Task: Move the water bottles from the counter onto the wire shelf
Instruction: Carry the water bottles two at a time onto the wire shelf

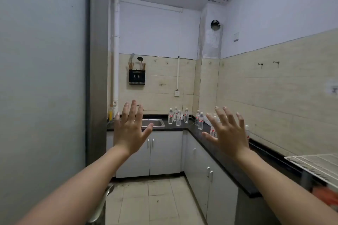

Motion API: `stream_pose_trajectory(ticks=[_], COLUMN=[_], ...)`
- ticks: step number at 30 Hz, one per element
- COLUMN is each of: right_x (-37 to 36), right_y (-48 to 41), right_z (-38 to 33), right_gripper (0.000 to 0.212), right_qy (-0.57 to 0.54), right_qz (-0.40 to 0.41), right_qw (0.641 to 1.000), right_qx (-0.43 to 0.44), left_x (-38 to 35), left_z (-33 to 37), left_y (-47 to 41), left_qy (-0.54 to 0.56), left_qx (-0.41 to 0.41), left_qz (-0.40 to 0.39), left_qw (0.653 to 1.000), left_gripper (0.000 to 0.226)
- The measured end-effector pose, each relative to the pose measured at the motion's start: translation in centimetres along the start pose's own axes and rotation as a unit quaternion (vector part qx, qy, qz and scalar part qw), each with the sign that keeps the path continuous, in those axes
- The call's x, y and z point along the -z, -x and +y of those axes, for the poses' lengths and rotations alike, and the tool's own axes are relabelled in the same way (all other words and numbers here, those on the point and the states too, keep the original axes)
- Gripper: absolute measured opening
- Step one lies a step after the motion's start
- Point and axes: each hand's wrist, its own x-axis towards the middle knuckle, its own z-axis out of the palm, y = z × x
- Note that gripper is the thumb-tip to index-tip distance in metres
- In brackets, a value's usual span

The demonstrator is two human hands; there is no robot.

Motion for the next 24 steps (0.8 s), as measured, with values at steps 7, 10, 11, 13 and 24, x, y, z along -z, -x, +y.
stream_pose_trajectory(ticks=[7,10,11,13,24], right_x=[-4.8,-6.9,-7.7,-9.4,-23.0], right_y=[2.0,3.0,3.1,2.7,-4.8], right_z=[-0.4,0.1,0.5,1.6,7.3], right_gripper=[0.058,0.058,0.058,0.057,0.052], right_qy=[0.026,0.040,0.047,0.047,-0.022], right_qz=[0.027,-0.010,-0.023,-0.032,-0.038], right_qw=[0.999,0.999,0.999,0.998,0.999], right_qx=[-0.001,0.004,0.007,-0.001,-0.014], left_x=[-4.9,-8.0,-9.2,-11.4,-22.8], left_z=[0.4,0.9,1.1,1.7,3.5], left_y=[-0.1,-0.5,-0.8,-2.4,-12.6], left_qy=[0.038,0.036,0.040,0.049,0.022], left_qx=[-0.001,-0.012,-0.014,-0.017,0.033], left_qz=[-0.034,-0.070,-0.073,-0.065,-0.086], left_qw=[0.999,0.997,0.996,0.997,0.996], left_gripper=[0.093,0.093,0.092,0.091,0.096])
